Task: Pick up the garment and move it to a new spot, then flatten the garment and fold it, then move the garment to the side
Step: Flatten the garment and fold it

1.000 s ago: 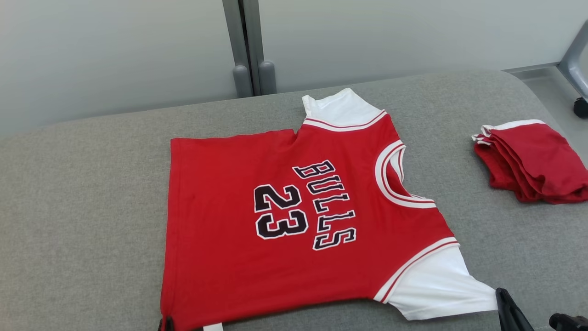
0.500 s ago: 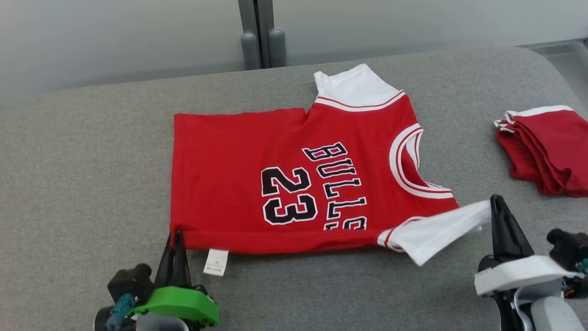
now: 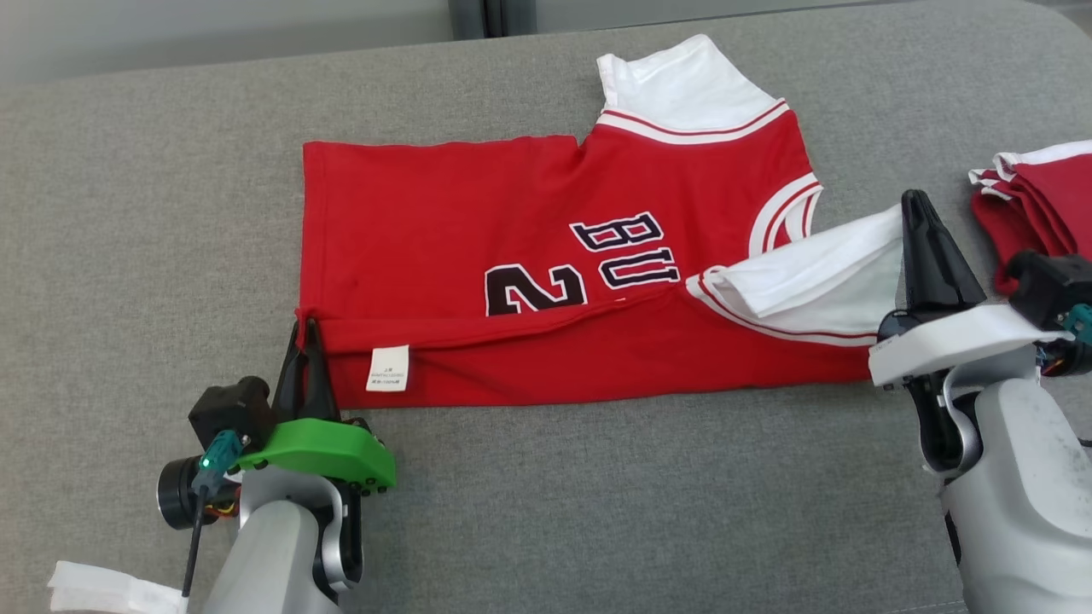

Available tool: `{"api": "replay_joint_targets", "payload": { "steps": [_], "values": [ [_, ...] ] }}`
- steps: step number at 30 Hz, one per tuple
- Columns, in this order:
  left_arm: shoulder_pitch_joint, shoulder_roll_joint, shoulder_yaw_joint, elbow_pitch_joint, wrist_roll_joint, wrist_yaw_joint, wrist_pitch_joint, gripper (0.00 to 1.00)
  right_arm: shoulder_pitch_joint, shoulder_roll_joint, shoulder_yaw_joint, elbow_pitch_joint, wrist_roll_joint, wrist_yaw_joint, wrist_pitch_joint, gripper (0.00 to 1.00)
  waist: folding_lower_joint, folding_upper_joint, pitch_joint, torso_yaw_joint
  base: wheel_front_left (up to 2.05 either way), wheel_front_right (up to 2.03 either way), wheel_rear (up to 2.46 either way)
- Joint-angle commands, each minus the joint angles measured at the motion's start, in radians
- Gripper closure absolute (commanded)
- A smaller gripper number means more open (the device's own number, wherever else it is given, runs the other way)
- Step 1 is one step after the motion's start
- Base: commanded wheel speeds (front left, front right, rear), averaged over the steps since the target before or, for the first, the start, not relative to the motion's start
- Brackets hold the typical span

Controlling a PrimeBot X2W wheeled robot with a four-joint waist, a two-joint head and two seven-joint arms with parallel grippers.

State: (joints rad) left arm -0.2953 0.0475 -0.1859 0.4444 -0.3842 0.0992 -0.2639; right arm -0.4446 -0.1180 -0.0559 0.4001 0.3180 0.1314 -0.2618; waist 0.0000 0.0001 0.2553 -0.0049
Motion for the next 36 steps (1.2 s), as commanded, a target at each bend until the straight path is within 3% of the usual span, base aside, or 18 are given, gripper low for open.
{"api": "replay_joint_targets", "payload": {
  "steps": [1,9,10,11,12,18,24,36],
  "values": [
    [-0.028,0.006,0.003,0.009,0.002,0.009,0.000,1.00,-0.029,-0.010,0.003,0.013,-0.009,-0.002,-0.004,1.00,0.0000,-0.0001,0.029,0.006,0.00,0.00,0.00],
    [-0.084,0.006,0.016,0.046,0.004,0.004,0.000,1.00,-0.151,-0.017,0.023,0.089,-0.040,-0.002,-0.004,1.00,0.0000,-0.0001,0.071,0.008,0.00,0.00,0.00],
    [-0.087,0.007,0.018,0.048,0.004,0.009,0.000,1.00,-0.158,-0.017,0.025,0.094,-0.046,-0.002,-0.004,0.82,0.0000,-0.0001,0.074,0.008,0.00,0.00,0.00],
    [-0.090,0.007,0.022,0.046,0.005,0.017,0.000,0.59,-0.165,-0.017,0.026,0.100,-0.051,-0.002,-0.004,0.15,0.0000,-0.0001,0.076,0.008,0.00,0.00,0.00],
    [-0.091,0.007,0.023,0.044,0.006,0.020,0.000,0.00,-0.169,-0.015,0.019,0.098,-0.053,-0.002,-0.004,0.00,0.0000,-0.0001,0.078,0.009,0.00,0.00,0.00],
    [-0.053,0.006,0.043,-0.004,0.016,0.041,0.000,0.00,-0.115,-0.002,-0.014,0.043,-0.080,-0.002,-0.004,0.00,0.0000,-0.0001,0.071,0.011,0.00,0.00,0.00],
    [0.015,0.006,0.051,-0.036,0.045,0.035,0.000,0.00,0.002,0.012,-0.012,0.003,-0.104,-0.002,-0.004,0.00,0.0000,-0.0001,0.056,0.006,0.00,0.00,0.00],
    [0.046,0.006,0.035,0.027,0.055,0.016,0.000,0.00,0.121,0.037,-0.036,0.072,-0.156,-0.002,-0.004,0.00,0.0000,-0.0001,0.071,-0.006,0.00,0.00,0.00]
  ]
}}
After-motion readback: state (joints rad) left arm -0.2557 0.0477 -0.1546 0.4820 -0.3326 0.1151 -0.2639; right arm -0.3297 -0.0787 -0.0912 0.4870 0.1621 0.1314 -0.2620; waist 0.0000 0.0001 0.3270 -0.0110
